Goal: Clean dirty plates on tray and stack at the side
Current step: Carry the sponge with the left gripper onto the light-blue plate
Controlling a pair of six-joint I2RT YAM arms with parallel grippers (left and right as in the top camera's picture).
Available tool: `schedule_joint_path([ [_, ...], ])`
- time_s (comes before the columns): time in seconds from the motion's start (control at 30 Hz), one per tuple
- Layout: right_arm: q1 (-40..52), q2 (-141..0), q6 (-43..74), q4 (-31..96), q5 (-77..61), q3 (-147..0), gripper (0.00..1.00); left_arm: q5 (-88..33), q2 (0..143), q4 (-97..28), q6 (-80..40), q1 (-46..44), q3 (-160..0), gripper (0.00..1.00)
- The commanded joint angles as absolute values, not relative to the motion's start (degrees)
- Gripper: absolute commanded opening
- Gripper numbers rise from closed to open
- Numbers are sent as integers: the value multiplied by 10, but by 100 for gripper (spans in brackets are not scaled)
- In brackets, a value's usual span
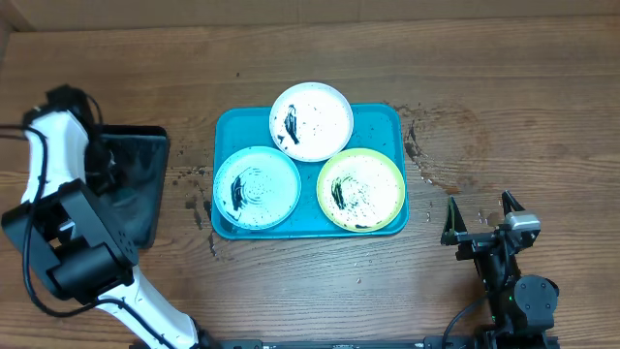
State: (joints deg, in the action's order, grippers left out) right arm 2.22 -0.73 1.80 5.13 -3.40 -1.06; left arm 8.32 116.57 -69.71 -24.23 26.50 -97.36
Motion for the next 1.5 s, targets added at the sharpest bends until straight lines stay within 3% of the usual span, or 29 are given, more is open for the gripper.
schedule_joint_path([
  [0.0, 18, -2, 17, 47, -28, -5, 100, 29, 1127, -751, -234, 265, -1116, 4],
  [0.2, 18, -2, 17, 47, -28, -5, 100, -99, 1116, -847, -233, 256, -1236, 4],
  [0.5, 18, -2, 17, 47, -28, -5, 100, -179, 1119, -921, -128, 142, -1140, 4],
  [0.67, 18, -2, 17, 47, -28, -5, 100, -178, 1119, -864, -117, 48, -1012, 4],
  [0.87, 18, -2, 17, 47, -28, -5, 100, -125, 1119, -707, -146, -76, -885, 4],
  [1.17, 18, -2, 17, 47, -28, -5, 100, -70, 1119, -620, -215, -120, -840, 4],
  [1.23, 18, -2, 17, 47, -28, -5, 100, -71, 1119, -608, -220, -120, -825, 12],
  [1.3, 18, -2, 17, 47, -28, -5, 100, -71, 1119, -604, -226, -120, -812, 29],
  [1.47, 18, -2, 17, 47, -28, -5, 100, -71, 1119, -597, -225, -120, -800, 33],
])
